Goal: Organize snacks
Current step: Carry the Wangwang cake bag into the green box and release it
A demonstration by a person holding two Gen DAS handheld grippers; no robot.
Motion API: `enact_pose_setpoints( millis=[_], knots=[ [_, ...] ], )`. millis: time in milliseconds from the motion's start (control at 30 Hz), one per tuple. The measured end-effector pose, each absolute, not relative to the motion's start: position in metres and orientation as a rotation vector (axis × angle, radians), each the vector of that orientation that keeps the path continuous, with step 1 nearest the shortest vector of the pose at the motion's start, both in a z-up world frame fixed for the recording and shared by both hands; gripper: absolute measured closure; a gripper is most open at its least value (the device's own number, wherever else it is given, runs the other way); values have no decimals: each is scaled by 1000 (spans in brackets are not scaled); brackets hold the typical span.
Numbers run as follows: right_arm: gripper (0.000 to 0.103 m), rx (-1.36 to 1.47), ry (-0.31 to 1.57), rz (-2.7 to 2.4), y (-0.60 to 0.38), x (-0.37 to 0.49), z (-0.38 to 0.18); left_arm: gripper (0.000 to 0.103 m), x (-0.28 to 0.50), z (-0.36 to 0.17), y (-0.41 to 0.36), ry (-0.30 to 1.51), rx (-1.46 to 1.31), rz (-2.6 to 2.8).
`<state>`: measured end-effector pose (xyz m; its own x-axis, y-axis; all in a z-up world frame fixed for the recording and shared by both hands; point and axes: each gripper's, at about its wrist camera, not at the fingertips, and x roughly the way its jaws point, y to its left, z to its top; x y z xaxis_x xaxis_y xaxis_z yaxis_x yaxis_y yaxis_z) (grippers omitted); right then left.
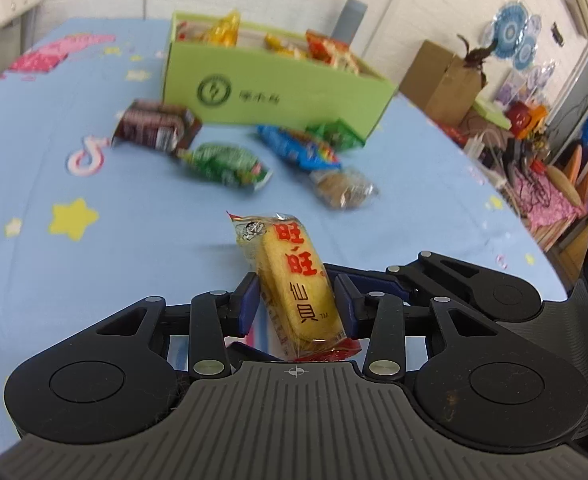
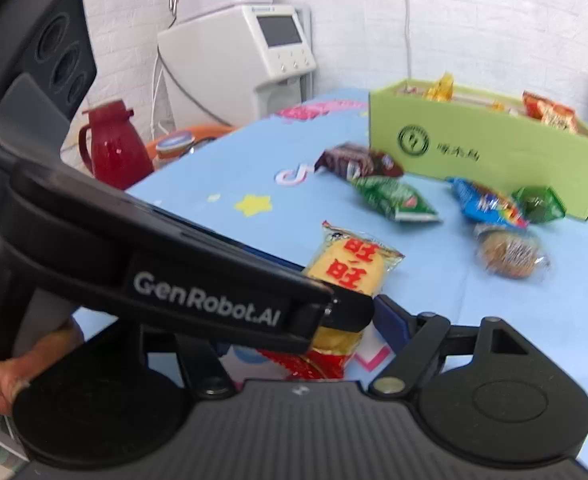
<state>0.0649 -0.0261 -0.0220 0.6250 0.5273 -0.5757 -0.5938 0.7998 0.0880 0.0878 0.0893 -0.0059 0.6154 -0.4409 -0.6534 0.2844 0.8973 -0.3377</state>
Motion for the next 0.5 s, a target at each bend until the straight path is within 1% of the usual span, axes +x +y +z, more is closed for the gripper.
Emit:
enact_pose_setpoints(
  millis=[167, 333, 400, 500],
  knots=[
    [23, -129, 534, 612, -32, 94, 17, 83, 129, 40, 84, 741, -219, -432],
    [23, -203, 447, 580, -33, 166, 60, 85, 210, 88, 75, 649, -189, -437],
    [23, -212, 434, 570, -35, 201, 69, 85, 247, 95, 70, 641, -178, -434],
    [23, -202, 444, 550, -39, 253, 70, 89, 302, 92, 62, 661, -167, -422]
  ],
)
